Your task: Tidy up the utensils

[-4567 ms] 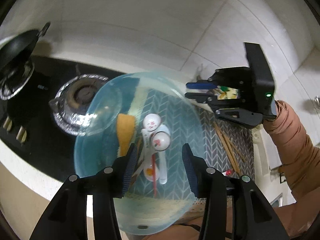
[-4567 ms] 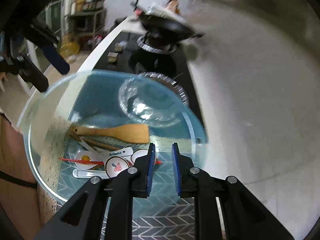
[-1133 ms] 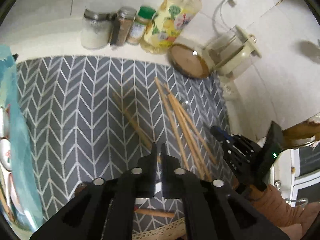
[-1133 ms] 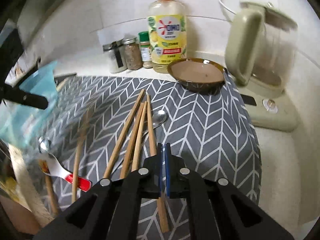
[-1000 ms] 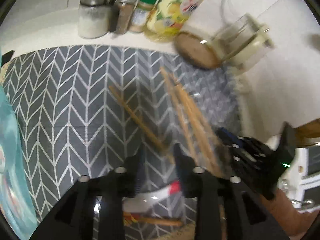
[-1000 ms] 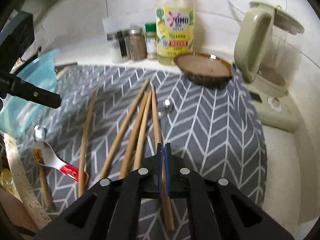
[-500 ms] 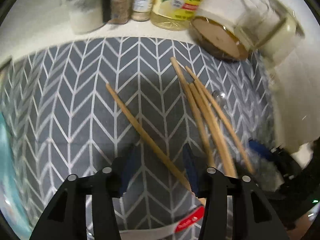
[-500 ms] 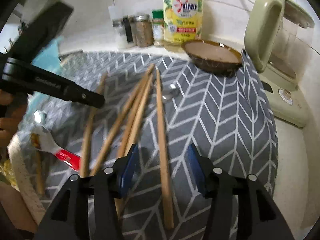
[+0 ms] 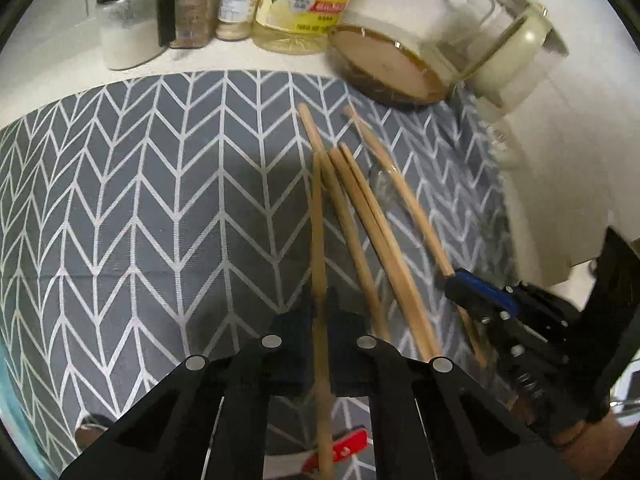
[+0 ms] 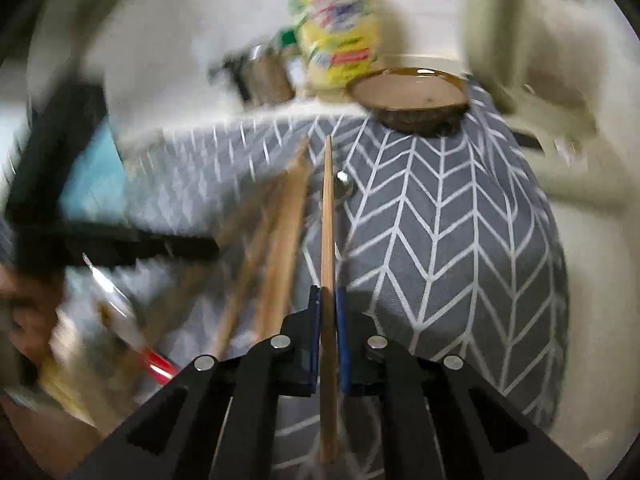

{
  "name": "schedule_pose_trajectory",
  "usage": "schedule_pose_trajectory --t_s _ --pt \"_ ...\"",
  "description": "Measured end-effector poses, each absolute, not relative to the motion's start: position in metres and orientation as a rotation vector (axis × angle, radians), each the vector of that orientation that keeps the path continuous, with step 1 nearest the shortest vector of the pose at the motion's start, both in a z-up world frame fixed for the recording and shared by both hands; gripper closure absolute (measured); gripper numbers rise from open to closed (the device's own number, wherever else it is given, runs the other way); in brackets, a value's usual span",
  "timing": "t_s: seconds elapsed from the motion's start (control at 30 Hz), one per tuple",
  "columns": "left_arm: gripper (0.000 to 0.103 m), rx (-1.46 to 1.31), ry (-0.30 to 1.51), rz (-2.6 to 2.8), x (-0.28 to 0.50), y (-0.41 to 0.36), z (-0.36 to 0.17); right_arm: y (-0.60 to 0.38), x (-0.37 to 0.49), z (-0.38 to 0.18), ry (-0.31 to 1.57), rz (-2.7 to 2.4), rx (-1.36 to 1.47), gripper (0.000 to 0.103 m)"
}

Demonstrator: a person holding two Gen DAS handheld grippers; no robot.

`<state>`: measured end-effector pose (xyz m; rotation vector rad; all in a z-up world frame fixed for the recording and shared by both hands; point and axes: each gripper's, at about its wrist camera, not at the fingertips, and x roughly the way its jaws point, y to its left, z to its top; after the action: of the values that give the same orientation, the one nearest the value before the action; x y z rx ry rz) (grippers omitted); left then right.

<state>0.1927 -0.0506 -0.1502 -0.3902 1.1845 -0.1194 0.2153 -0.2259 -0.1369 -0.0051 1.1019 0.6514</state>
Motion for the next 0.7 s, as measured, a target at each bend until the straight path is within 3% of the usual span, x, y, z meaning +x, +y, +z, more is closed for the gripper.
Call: schedule_pose_trajectory --t_s 0.13,0.23,0.3,0.47,0.7 --pt "0.097 -0.405 1.127 -0.144 0.182 -0.035 -0.122 -0.256 0.223 -0.123 1.118 0.666 0.357 0.095" --pt "0.097 -0.443 1.057 -0.156 0.171 -0.015 -0.091 -0.258 0.220 -0.105 1.091 0.673 0.467 0.095" --pt "0.103 -0.456 1.012 -0.153 0.163 0.000 -0.067 -0.249 0.217 -0.091 1.074 0.689 0.475 0.095" --pt "0.103 -0.447 0.874 -0.153 0.126 0.057 0.000 -0.188 0.204 -0.047 1.014 0.796 0.439 0.095" --pt "0.103 -0.410 0.873 -0.156 0.086 0.128 0.023 -0.102 0.172 -0.017 0.889 0.830 0.393 0.095"
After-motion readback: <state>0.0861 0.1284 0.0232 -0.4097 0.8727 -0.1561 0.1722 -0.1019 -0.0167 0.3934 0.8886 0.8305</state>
